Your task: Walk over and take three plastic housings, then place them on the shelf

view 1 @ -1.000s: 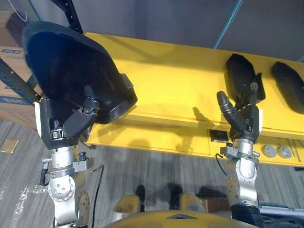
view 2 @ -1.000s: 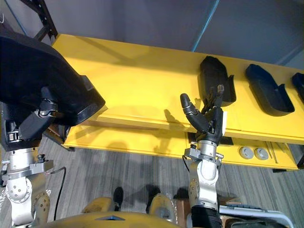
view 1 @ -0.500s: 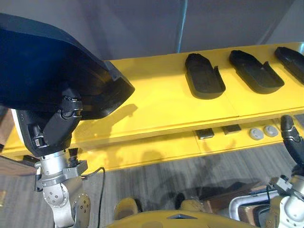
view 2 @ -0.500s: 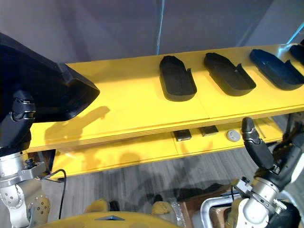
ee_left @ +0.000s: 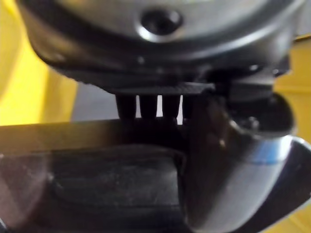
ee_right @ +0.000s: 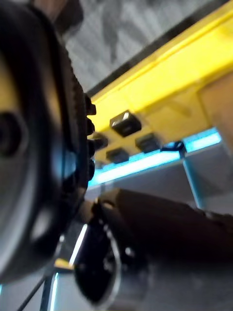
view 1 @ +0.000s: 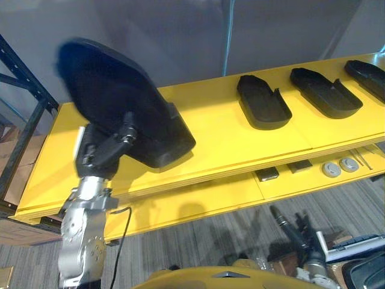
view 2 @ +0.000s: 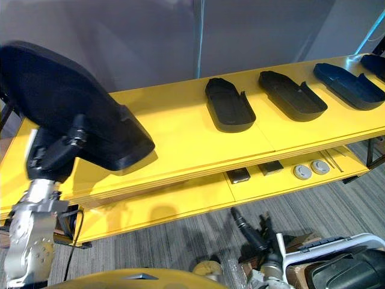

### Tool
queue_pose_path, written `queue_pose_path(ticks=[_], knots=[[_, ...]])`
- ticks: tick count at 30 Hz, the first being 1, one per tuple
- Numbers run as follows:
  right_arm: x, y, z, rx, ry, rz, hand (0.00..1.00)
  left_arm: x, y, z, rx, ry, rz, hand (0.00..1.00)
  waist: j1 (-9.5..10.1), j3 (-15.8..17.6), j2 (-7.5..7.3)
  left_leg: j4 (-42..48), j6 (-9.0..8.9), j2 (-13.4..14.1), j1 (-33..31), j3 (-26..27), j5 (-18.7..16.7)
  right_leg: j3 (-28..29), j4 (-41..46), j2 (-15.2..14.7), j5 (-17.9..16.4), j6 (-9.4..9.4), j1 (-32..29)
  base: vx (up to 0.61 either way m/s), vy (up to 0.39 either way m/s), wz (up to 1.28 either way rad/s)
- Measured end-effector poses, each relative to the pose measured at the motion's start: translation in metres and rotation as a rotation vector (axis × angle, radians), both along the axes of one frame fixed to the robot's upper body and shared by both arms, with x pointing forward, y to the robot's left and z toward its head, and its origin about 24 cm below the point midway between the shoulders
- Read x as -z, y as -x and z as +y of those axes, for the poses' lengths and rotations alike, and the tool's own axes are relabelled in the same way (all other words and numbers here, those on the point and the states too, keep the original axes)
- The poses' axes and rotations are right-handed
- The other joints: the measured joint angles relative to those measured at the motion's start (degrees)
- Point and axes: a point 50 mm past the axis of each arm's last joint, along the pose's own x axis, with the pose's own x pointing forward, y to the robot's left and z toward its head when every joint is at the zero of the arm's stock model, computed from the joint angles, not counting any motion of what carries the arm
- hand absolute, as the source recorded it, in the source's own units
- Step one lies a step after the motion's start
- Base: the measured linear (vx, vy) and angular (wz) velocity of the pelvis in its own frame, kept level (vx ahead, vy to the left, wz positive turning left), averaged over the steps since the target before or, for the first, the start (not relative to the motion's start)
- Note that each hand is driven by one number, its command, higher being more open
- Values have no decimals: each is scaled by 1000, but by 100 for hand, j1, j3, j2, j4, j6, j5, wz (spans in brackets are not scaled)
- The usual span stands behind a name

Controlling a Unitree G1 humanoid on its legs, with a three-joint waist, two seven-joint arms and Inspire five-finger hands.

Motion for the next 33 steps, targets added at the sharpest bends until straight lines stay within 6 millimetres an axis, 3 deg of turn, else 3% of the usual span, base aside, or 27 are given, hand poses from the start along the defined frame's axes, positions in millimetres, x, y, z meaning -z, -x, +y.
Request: queue_pose_path(ticks=[2,7,12,19,24,33], knots=[[14,7,4,-60,-47,89,100,18,-23,-7,104,101,126,0,-22,-13,24,-160,-38,-16,59,31,56,65,-19,26,-1,-2,-21,-39,3,-10],[22,6,2,-132,-76,156,100,36,-56,-7,197,211,294,0,-236,-14,46,-524,-42,-52,111,169,337,229,-15,90,50,38,-240,-20,-6,-13],[24,3,-3,-178,-62,192,100,40,-76,3,185,229,353,0,-338,35,97,-614,-49,-74,232,307,356,348,-14,105,61,34,-265,-6,12,-16],[33,5,11,-254,-86,256,100,42,-84,21,108,215,395,0,-347,256,232,-622,-55,-74,246,310,364,344,-16,106,60,34,-286,-4,2,-1],[35,4,14,-268,-87,266,100,37,-91,38,5,143,411,0,-348,480,189,-622,-55,-69,225,310,373,340,-15,109,60,35,-307,0,0,0],[35,-4,21,-289,-102,256,100,-8,-112,57,-93,-70,325,0,-330,806,20,-403,-76,18,-160,299,342,407,69,147,80,17,-596,9,0,1]])
